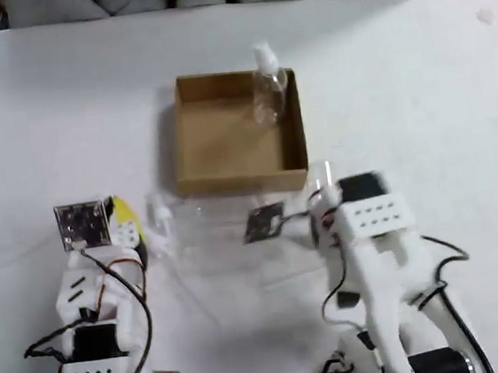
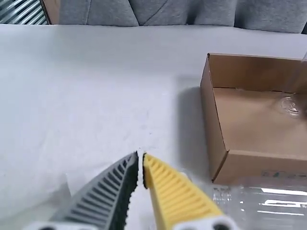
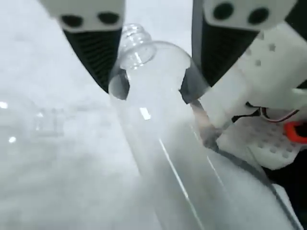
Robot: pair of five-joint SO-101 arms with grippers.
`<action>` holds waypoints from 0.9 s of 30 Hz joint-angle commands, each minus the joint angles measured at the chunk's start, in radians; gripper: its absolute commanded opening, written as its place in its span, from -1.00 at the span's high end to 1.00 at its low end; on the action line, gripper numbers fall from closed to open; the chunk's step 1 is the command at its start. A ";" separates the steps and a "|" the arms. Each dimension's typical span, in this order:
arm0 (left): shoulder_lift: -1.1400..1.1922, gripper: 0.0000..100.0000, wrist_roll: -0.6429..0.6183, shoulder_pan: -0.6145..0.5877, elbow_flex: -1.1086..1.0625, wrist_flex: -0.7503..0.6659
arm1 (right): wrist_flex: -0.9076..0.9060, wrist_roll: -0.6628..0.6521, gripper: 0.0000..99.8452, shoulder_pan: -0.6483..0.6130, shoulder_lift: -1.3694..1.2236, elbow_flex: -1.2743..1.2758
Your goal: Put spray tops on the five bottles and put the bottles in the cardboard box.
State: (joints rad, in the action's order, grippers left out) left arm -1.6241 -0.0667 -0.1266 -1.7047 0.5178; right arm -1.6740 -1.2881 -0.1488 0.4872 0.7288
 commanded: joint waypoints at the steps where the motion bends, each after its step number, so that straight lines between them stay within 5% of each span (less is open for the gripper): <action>1: -0.010 0.95 0.014 -0.010 0.006 -0.032 | -0.044 -0.184 0.97 0.183 0.008 -0.118; 13: -0.010 0.95 0.014 -0.030 0.006 -0.032 | 0.056 -0.764 0.97 0.638 0.001 -0.110; 27: -0.010 0.95 0.014 -0.030 0.006 -0.032 | 0.661 -0.597 0.94 0.691 -0.461 -0.109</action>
State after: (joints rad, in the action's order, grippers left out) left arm -1.6241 -0.0667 -0.1496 -1.7047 0.5132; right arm -1.1339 -1.8942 0.5217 0.0667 0.6552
